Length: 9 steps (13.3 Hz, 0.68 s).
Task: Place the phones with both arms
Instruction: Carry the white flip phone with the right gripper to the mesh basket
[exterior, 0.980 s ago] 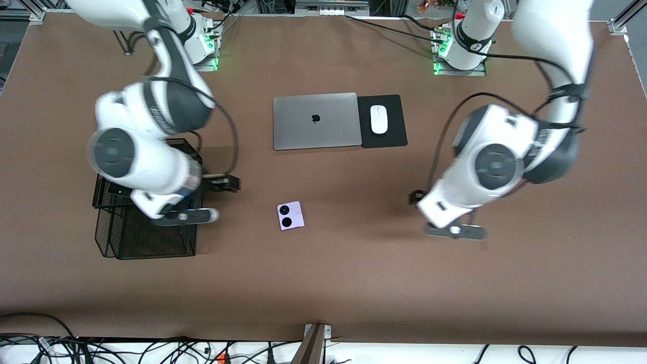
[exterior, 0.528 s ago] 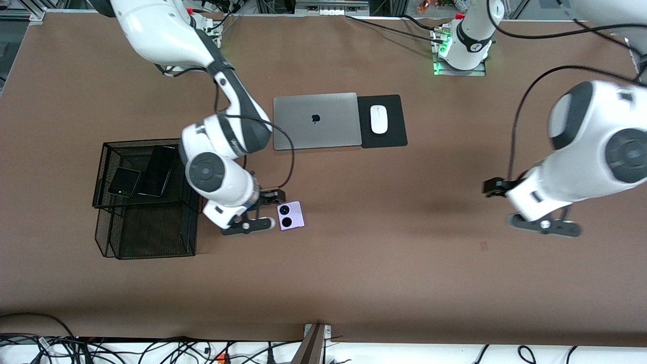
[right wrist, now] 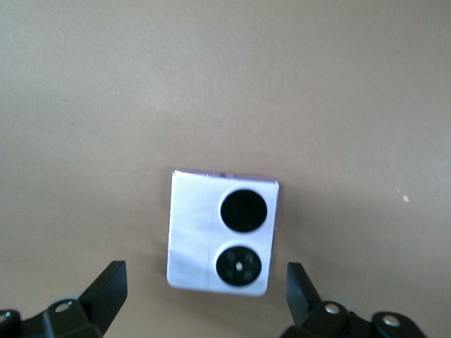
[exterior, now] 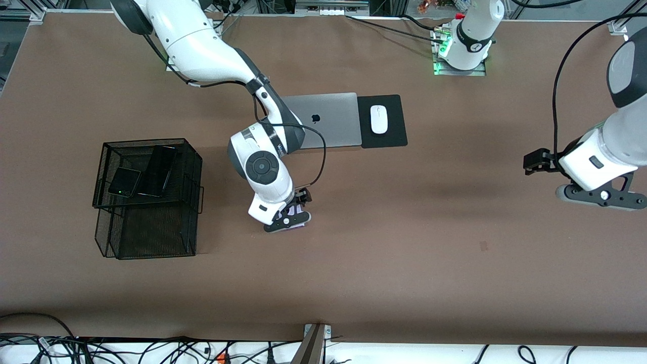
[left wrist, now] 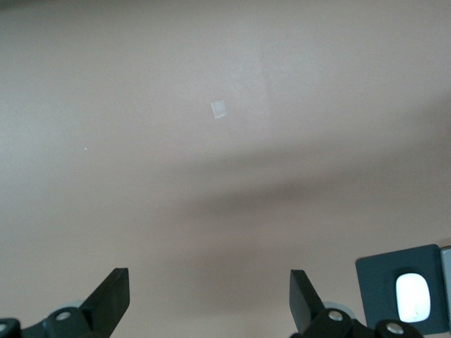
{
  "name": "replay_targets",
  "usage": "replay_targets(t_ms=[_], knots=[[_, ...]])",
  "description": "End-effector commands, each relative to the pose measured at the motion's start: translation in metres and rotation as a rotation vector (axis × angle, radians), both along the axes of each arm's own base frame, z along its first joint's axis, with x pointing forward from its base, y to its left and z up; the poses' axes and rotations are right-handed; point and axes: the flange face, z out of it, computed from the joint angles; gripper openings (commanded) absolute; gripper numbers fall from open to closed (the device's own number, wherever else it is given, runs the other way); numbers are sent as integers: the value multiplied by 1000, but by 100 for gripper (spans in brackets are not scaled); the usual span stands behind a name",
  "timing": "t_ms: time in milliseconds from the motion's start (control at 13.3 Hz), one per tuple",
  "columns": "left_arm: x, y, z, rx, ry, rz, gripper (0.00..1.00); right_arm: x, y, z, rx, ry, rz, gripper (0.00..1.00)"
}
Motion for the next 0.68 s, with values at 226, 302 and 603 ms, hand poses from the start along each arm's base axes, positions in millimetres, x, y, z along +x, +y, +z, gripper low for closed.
replay_targets(t_ms=[226, 302, 603], knots=[[-40, 12, 55, -12, -16, 32, 100, 6, -10, -28, 16, -55, 76, 100], [-45, 11, 65, -14, -29, 34, 100, 6, -10, -37, 19, -62, 76, 100], [-58, 11, 92, -44, -74, 52, 100, 9, -15, -40, 48, -44, 32, 100]])
